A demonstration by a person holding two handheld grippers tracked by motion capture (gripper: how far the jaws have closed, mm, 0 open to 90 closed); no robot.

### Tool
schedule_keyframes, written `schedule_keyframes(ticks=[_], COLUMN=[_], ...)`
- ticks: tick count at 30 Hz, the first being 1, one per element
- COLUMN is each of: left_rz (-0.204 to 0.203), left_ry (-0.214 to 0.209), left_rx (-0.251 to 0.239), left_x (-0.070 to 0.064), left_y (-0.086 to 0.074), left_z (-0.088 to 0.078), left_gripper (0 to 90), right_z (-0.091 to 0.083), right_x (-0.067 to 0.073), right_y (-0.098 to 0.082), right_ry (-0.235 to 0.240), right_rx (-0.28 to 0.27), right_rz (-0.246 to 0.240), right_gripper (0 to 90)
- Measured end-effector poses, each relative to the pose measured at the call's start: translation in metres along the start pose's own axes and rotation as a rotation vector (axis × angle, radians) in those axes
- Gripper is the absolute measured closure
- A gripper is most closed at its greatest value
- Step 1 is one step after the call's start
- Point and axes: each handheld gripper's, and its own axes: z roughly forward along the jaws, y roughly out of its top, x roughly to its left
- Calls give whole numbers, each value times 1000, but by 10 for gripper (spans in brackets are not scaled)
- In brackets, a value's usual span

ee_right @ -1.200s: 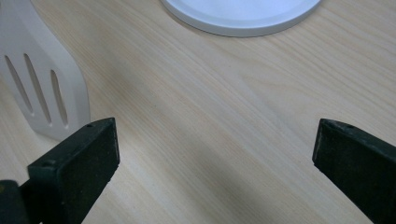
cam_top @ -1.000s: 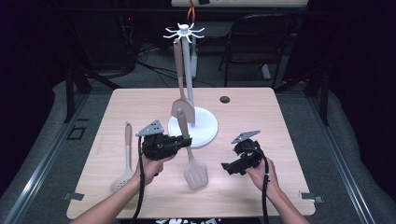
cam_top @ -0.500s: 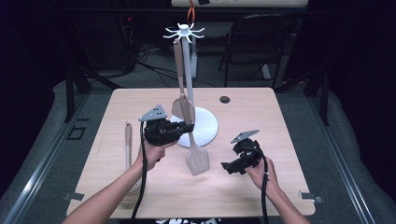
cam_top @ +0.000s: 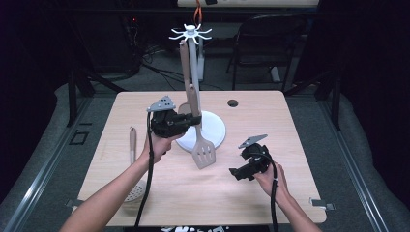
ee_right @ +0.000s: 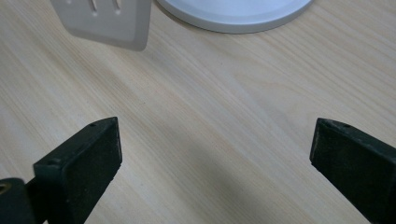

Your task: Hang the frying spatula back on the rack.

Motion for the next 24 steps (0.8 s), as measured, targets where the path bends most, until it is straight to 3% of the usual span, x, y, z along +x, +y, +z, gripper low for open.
schedule_keyframes(ticks=[13,24], left_rz=[61,68], left_ry=[29,38], left_rx=[17,16], left_x=[8,17], left_y=[23,38], left_z=[7,12], left_gripper=[772,773], right_z=[1,1], right_x=[0,0], right_y=[1,1], right_ry=[2,-3], right_rx=[13,17], right_rz=[-3,-8], right_gripper=[30,30])
